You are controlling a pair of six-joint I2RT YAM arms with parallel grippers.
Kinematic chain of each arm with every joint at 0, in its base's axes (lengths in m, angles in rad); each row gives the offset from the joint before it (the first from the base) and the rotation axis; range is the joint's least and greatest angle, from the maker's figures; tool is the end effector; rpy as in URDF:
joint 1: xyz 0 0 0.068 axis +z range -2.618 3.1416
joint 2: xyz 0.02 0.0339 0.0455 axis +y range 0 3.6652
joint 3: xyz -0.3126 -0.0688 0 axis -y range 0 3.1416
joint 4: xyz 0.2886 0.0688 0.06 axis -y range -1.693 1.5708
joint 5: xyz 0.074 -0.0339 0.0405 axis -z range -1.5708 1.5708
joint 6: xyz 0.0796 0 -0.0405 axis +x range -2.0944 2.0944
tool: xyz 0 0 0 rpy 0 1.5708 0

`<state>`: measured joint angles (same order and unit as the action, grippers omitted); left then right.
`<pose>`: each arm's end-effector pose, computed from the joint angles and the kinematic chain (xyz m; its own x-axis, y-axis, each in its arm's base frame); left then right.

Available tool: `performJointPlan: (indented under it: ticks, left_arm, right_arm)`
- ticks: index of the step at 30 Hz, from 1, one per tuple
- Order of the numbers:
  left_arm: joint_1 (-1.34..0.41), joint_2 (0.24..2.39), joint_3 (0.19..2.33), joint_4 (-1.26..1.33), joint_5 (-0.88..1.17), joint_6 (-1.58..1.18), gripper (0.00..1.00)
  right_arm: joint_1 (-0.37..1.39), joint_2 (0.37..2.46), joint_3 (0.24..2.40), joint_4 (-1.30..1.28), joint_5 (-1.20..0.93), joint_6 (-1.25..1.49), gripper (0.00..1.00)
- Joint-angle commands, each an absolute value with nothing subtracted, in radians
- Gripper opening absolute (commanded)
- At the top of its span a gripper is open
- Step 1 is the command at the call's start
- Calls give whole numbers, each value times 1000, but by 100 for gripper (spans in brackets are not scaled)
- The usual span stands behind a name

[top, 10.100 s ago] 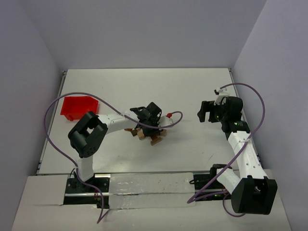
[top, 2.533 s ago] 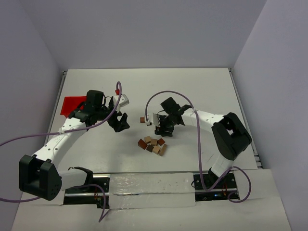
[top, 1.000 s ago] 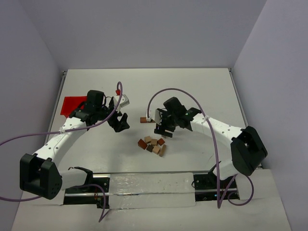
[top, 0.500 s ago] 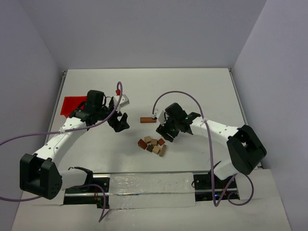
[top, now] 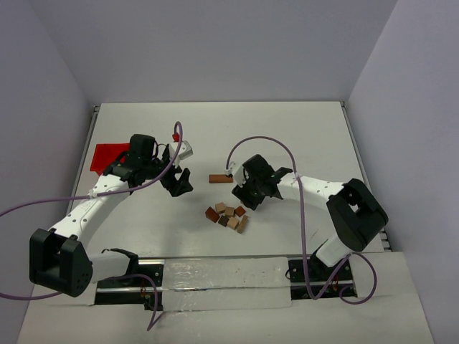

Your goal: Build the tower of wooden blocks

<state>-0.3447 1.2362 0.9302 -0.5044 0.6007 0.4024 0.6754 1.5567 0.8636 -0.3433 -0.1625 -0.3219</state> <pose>0.2736 -0.1460 0.2778 -0.3747 0.4778 -0.7945 0.8609 0.4974 -0.1069 0.2679 0.2311 0.1565 -0.4216 -0.7378 -0.5272 -0.8588 0.5115 -0.0291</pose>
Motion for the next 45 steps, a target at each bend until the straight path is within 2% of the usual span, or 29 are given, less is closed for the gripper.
performJointPlan:
  ticks: [1, 11, 15, 17, 19, 26, 29, 45]
  left_arm:
    - [-339, 1246, 966, -478, 596, 400, 90]
    - [-339, 1249, 957, -477, 600, 403, 90]
    - [-339, 1251, 960, -478, 598, 403, 90]
    - [-339, 1253, 962, -480, 598, 405, 90]
    - [-339, 1257, 965, -484, 603, 406, 90]
    - [-338, 1303, 1024, -577, 677, 464, 90]
    - [-337, 1329, 1047, -607, 700, 479, 90]
    - [-304, 1336, 1065, -583, 703, 453, 89]
  right_arm:
    - [673, 1575, 901, -298, -142, -304, 56]
    - [673, 1598, 925, -305, -176, -348, 47]
    - [673, 1609, 948, -322, -192, -375, 28]
    - [674, 1610, 965, -344, -203, -391, 10]
    - [672, 1607, 987, -377, -221, -435, 0]
    - [660, 1621, 1124, -619, -372, -751, 0]
    - [656, 1683, 1200, -689, -369, -862, 0]
    - [612, 1913, 1508, -707, -396, -929, 0]
